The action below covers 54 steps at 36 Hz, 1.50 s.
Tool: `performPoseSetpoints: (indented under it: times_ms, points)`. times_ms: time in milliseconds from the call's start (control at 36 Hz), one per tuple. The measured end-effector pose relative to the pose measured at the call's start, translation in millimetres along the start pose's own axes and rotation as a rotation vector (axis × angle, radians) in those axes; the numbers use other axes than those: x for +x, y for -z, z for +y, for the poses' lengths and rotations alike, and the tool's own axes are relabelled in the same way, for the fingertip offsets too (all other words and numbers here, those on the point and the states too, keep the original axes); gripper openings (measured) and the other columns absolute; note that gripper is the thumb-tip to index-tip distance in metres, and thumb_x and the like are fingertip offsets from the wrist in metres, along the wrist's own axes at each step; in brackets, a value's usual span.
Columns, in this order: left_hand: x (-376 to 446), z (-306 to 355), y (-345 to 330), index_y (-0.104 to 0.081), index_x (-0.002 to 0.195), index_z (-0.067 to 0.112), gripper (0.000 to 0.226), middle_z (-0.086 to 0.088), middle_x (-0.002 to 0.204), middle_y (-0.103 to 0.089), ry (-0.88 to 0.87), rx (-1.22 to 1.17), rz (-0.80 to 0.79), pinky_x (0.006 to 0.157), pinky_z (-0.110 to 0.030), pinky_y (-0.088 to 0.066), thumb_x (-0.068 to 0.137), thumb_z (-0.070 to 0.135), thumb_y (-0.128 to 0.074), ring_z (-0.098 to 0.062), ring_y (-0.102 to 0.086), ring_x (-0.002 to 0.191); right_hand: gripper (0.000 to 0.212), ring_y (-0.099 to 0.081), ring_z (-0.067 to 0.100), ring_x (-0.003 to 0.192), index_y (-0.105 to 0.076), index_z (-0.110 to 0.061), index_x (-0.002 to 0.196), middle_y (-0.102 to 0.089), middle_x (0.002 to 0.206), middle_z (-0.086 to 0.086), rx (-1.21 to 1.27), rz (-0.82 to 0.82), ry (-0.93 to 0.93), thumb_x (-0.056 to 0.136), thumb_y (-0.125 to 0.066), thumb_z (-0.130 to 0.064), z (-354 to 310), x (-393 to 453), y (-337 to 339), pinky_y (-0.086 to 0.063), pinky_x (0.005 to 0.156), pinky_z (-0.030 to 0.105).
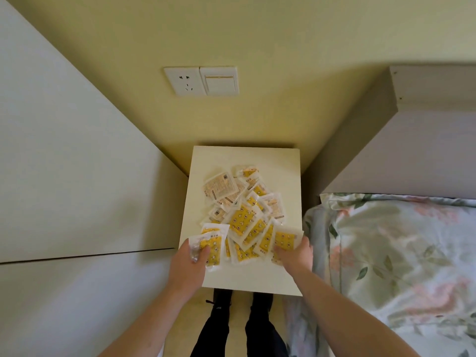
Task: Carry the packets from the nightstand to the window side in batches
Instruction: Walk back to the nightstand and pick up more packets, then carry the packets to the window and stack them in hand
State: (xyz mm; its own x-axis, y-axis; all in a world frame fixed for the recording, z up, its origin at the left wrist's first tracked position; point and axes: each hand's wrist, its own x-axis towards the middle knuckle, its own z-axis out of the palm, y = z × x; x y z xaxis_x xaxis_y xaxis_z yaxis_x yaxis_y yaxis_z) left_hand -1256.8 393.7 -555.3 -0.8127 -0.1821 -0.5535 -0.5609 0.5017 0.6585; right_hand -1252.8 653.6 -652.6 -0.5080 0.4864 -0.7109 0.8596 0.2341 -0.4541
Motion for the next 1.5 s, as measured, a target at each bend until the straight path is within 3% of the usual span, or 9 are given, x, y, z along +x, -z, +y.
performPoseSetpoints:
  times_ms: [278, 444, 556, 639, 750, 1028, 1222, 1333, 1500]
  points:
    - [2.9, -0.5, 2.5, -0.061, 0.114, 0.028, 0.016, 0.013, 0.103, -0.070, 0.010, -0.033, 0.002, 0.066, -0.015, -0.049, 0.097, 0.031, -0.062, -0.001, -0.067, 0.090, 0.041, -0.063, 0.016, 0.081, -0.063, -0.010, 0.114, -0.068, 0.099, 0.002, 0.198, -0.095, -0.172, 0.081, -0.083, -0.025, -4.5, 7.8, -9.8, -0.051, 0.065, 0.027]
    - [-2.3, 1.1, 8.5, -0.063, 0.112, 0.027, 0.015, 0.012, 0.103, -0.071, -0.006, -0.015, -0.011, 0.066, -0.014, -0.048, 0.098, 0.030, -0.063, -0.001, -0.066, 0.091, 0.034, -0.066, 0.019, 0.091, -0.067, -0.015, 0.110, -0.071, 0.100, 0.001, 0.355, -0.194, -0.192, 0.082, -0.083, -0.028, 5.1, -5.4, 3.7, -0.056, 0.086, 0.035]
    - [-13.7, 5.6, 13.9, -0.061, 0.110, 0.030, 0.011, 0.013, 0.100, -0.070, -0.050, 0.048, -0.044, 0.069, -0.018, -0.049, 0.099, 0.030, -0.061, -0.003, -0.066, 0.092, 0.029, -0.068, 0.017, 0.087, -0.069, -0.015, 0.105, -0.072, 0.095, -0.001, 0.351, -0.212, -0.141, 0.082, -0.084, -0.027, 8.2, -36.6, 26.0, -0.055, 0.072, 0.029]
    - [-24.5, 7.1, 21.2, -0.061, 0.110, 0.028, 0.013, 0.015, 0.101, -0.070, -0.101, 0.117, -0.067, 0.077, -0.031, -0.057, 0.098, 0.033, -0.061, -0.006, -0.067, 0.093, 0.020, -0.067, 0.009, 0.077, -0.067, -0.019, 0.093, -0.071, 0.087, -0.005, 0.295, -0.189, -0.072, 0.083, -0.084, -0.025, 7.7, -74.1, 50.0, -0.050, 0.054, 0.017]
    - [-49.3, 15.0, 34.7, -0.061, 0.114, 0.028, 0.020, 0.016, 0.103, -0.071, -0.178, 0.174, -0.121, 0.080, -0.035, -0.059, 0.097, 0.040, -0.060, -0.003, -0.067, 0.092, 0.033, -0.075, 0.013, 0.085, -0.073, -0.019, 0.099, -0.078, 0.093, -0.003, 0.175, -0.147, 0.031, 0.073, -0.090, -0.031, 18.6, -124.2, 76.2, -0.062, 0.072, 0.031]
    - [-114.7, 26.1, 62.0, -0.063, 0.113, 0.030, 0.020, 0.021, 0.106, -0.069, -0.409, 0.223, -0.342, 0.073, -0.016, -0.052, 0.094, 0.036, -0.068, -0.001, -0.066, 0.094, 0.021, -0.065, -0.012, 0.059, -0.069, -0.029, 0.087, -0.070, 0.074, -0.017, 0.215, 0.042, 0.076, 0.077, -0.088, -0.028, 48.4, -274.0, 101.1, -0.045, 0.047, 0.006]
    - [-164.3, 14.2, 78.2, -0.066, 0.116, 0.031, 0.028, 0.018, 0.107, -0.071, -0.525, 0.286, -0.464, 0.083, -0.036, -0.059, 0.089, 0.039, -0.071, -0.006, -0.068, 0.096, 0.018, -0.071, 0.002, 0.075, -0.071, -0.026, 0.097, -0.075, 0.084, -0.011, 0.282, 0.167, 0.024, 0.086, -0.077, -0.039, 99.5, -354.8, 93.2, -0.058, 0.066, 0.024]
    - [-204.1, 13.7, 76.9, -0.068, 0.110, 0.031, 0.025, 0.017, 0.103, -0.071, -0.604, 0.357, -0.531, 0.084, -0.040, -0.059, 0.088, 0.040, -0.073, -0.006, -0.068, 0.093, 0.014, -0.064, -0.002, 0.069, -0.062, -0.029, 0.087, -0.068, 0.081, -0.012, 0.397, 0.197, 0.014, 0.096, -0.066, -0.020, 125.0, -406.8, 101.8, -0.045, 0.050, 0.010]
    - [-286.0, 3.0, 58.1, -0.070, 0.104, 0.029, 0.019, 0.017, 0.096, -0.072, -0.784, 0.478, -0.617, 0.081, -0.038, -0.057, 0.089, 0.040, -0.072, -0.005, -0.068, 0.089, 0.009, -0.066, 0.000, 0.074, -0.062, -0.028, 0.092, -0.073, 0.095, -0.004, 0.429, 0.337, -0.023, 0.093, -0.068, -0.021, 204.4, -480.2, 116.2, -0.054, 0.064, 0.018]
